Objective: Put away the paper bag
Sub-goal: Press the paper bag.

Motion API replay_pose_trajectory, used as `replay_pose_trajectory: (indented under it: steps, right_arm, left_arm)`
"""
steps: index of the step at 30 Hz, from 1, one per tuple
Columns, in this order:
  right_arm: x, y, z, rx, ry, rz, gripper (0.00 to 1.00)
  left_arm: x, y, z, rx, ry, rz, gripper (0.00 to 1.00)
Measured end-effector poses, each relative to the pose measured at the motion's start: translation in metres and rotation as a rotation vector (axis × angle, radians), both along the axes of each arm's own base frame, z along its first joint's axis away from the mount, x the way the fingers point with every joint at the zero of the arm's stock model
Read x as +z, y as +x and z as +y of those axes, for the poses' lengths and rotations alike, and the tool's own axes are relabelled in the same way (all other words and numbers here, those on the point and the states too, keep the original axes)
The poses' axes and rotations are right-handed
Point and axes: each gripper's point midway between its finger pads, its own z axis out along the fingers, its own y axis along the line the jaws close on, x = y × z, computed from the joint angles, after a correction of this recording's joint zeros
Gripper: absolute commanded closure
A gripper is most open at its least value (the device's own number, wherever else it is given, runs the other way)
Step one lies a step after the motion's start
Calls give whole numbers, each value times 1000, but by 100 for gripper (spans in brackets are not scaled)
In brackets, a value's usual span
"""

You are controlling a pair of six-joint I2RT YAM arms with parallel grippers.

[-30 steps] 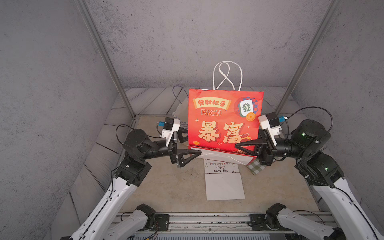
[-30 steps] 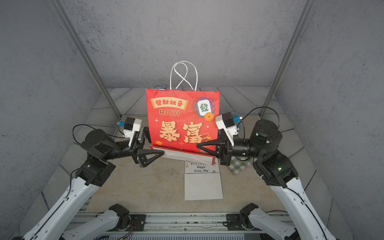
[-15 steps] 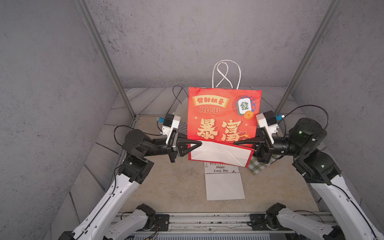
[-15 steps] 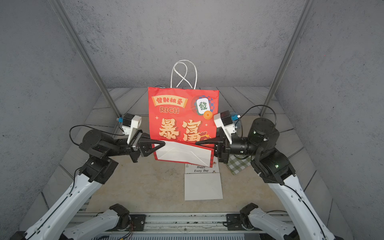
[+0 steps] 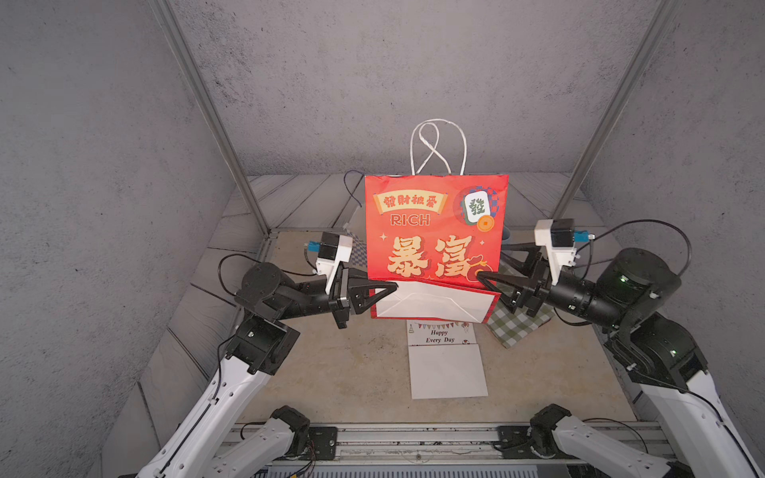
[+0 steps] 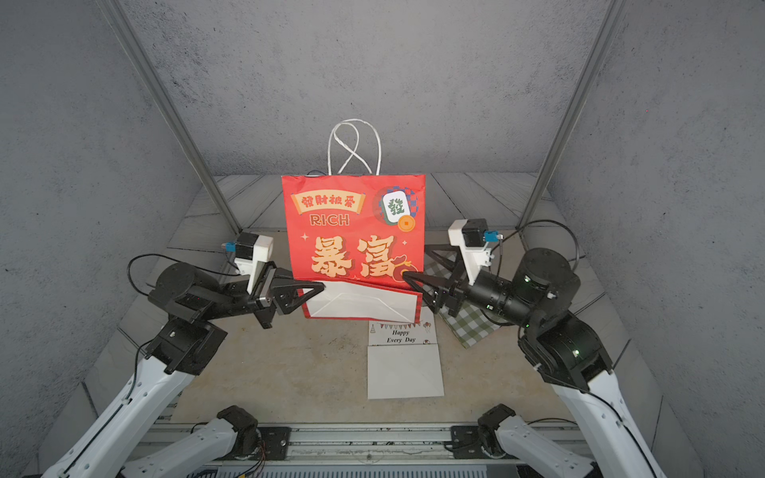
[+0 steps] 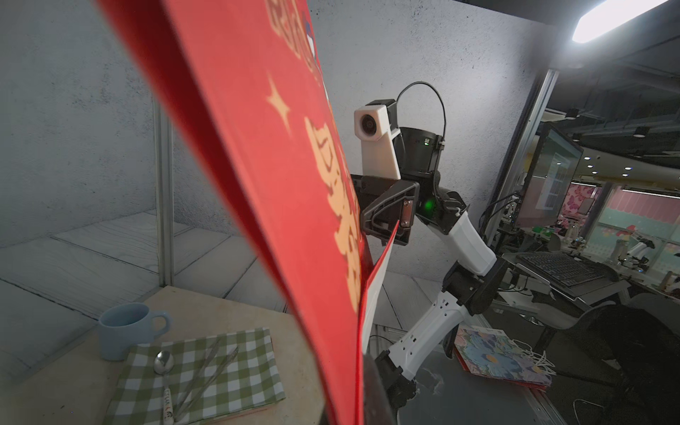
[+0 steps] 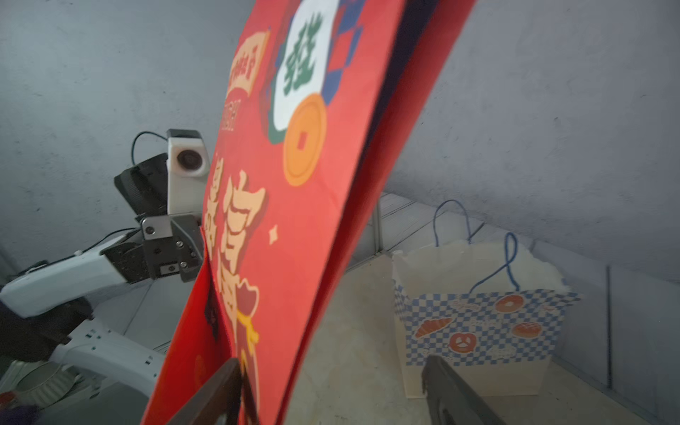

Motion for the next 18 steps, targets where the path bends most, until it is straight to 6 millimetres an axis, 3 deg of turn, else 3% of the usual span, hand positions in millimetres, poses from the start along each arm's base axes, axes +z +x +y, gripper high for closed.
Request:
replay_pose_trajectory:
  steps: [4,6,10,13,18]
  right_arm:
    - [-1,-13,-44,-195,5,-104,13]
    - [-2,-25,-48,-181,2,-130,11]
    - [-13,-30,-21,-20,-21,-78,7]
    - [-30,-22,7,116,-41,17,6]
    - [-46,-8,33,225,-36,114,7]
  left_arm:
    - [5,-1,4,36,-13,-37,100]
    - [6,-2,5,40,-15,-47,100]
    - [4,-2,4,33,-10,-48,100]
    - [3,-4,3,15,-6,-42,100]
    - [4,-8,1,-24,-8,-28,100]
